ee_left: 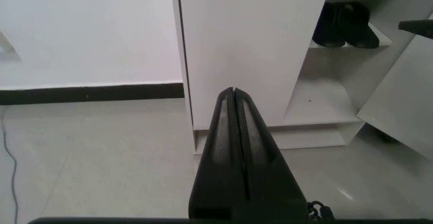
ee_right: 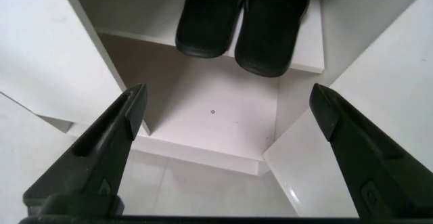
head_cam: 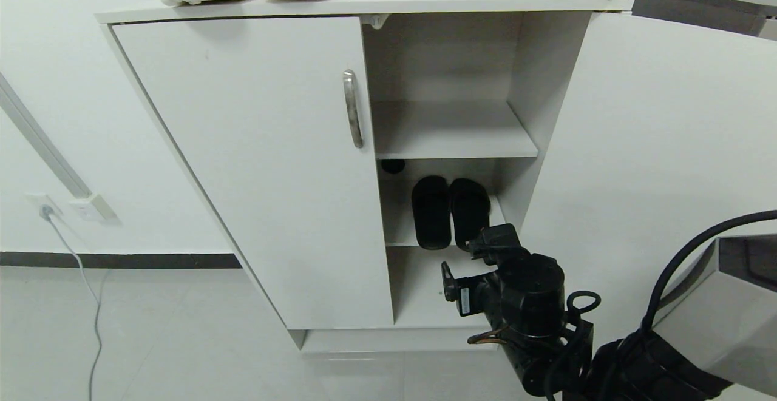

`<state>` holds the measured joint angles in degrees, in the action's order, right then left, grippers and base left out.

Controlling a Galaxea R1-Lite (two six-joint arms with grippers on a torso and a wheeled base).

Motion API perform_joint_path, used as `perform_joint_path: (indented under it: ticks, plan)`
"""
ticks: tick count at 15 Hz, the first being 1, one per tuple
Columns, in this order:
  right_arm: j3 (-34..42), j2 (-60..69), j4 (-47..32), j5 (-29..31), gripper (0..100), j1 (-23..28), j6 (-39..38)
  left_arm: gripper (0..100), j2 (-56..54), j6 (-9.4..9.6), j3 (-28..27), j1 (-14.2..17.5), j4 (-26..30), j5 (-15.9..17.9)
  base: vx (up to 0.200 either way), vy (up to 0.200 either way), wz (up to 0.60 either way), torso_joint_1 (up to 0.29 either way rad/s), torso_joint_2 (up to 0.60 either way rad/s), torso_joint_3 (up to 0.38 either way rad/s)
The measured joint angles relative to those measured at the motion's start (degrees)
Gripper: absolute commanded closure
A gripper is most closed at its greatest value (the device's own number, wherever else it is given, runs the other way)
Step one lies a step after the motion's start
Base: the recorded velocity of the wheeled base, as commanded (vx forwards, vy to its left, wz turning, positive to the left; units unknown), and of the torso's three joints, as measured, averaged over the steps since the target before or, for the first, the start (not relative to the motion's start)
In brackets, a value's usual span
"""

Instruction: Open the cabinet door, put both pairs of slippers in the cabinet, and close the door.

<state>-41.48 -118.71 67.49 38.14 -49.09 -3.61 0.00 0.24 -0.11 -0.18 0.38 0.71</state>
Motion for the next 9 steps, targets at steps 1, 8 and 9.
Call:
perform_joint_path:
  ticks: [1, 8, 9]
  plan:
    - [0.0, 0.0, 0.0, 0.0, 0, 0.0, 0.0, 100, 0.0, -0.04, 0.0, 0.0, 0.0, 0.0, 0.0, 0.0, 0.0, 0.0, 0.0, 0.0]
    - [0.5, 0.1, 0.2, 0.0, 0, 0.1, 0.0, 100, 0.0, -0.06, 0.0, 0.0, 0.0, 0.0, 0.0, 0.114, 0.0, 0.001, 0.0, 0.001]
    - [0.5, 0.0, 0.1, 0.0, 0, 0.1, 0.0, 100, 0.0, -0.06, 0.0, 0.0, 0.0, 0.0, 0.0, 0.2, 0.0, 0.002, 0.01, 0.002]
